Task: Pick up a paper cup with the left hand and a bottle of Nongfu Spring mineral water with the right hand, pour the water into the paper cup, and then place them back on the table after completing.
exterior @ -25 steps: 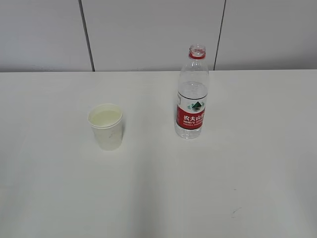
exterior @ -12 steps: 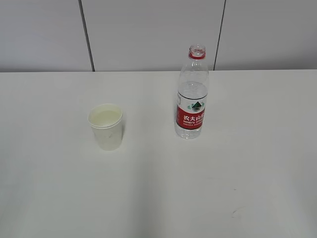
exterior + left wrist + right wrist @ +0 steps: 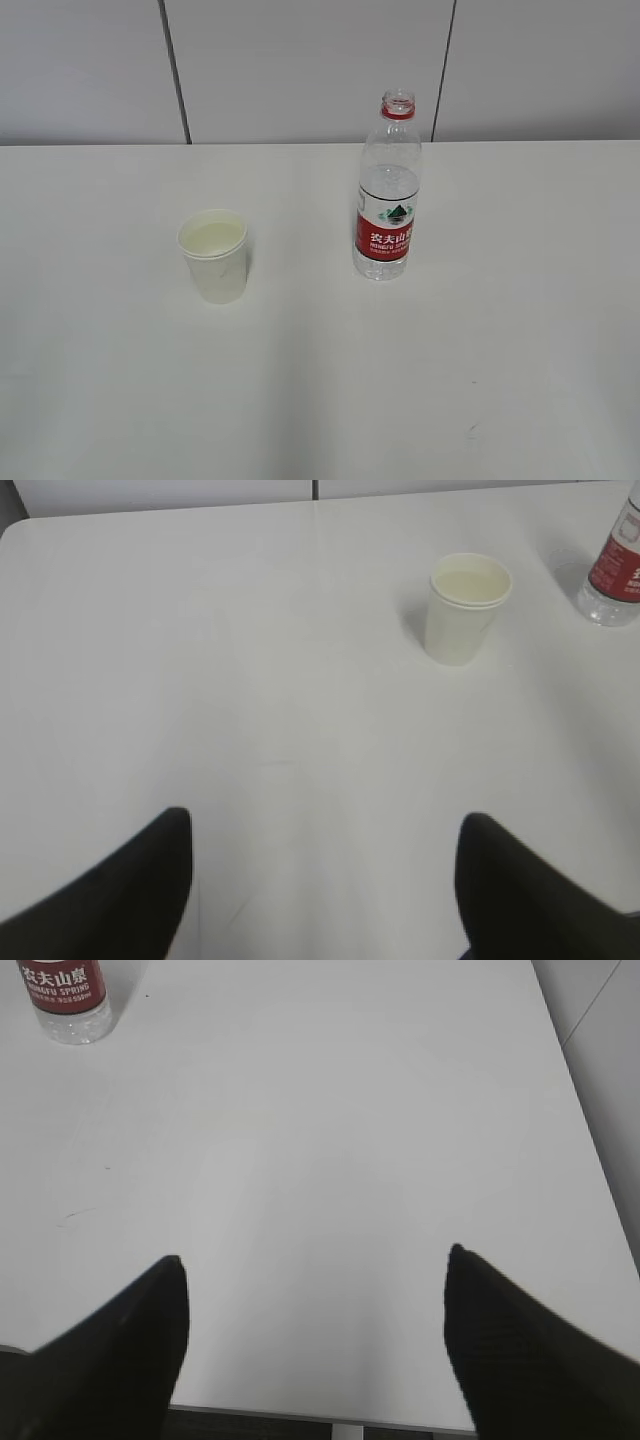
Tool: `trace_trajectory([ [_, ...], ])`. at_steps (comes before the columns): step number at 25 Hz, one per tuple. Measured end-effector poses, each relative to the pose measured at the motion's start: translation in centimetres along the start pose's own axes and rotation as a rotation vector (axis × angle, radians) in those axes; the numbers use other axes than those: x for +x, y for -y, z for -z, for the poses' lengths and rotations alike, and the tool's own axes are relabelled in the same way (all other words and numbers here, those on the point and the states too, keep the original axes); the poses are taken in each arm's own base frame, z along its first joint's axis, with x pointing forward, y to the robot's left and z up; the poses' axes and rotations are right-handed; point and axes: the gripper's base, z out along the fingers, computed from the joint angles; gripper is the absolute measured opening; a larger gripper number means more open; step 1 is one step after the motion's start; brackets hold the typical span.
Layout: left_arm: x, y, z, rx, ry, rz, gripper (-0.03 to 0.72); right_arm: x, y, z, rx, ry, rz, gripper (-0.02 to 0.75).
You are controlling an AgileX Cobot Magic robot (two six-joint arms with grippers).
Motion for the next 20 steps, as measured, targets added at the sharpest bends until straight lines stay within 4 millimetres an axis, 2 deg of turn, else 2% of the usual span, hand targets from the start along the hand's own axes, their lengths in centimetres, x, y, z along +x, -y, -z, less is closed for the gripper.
trace_trajectory([
  [20,0.00,0.01,0.00,0.001,0.000,0.000,0.500,0.00,0.01,0.00,0.001,0.000,0.001,0.587],
])
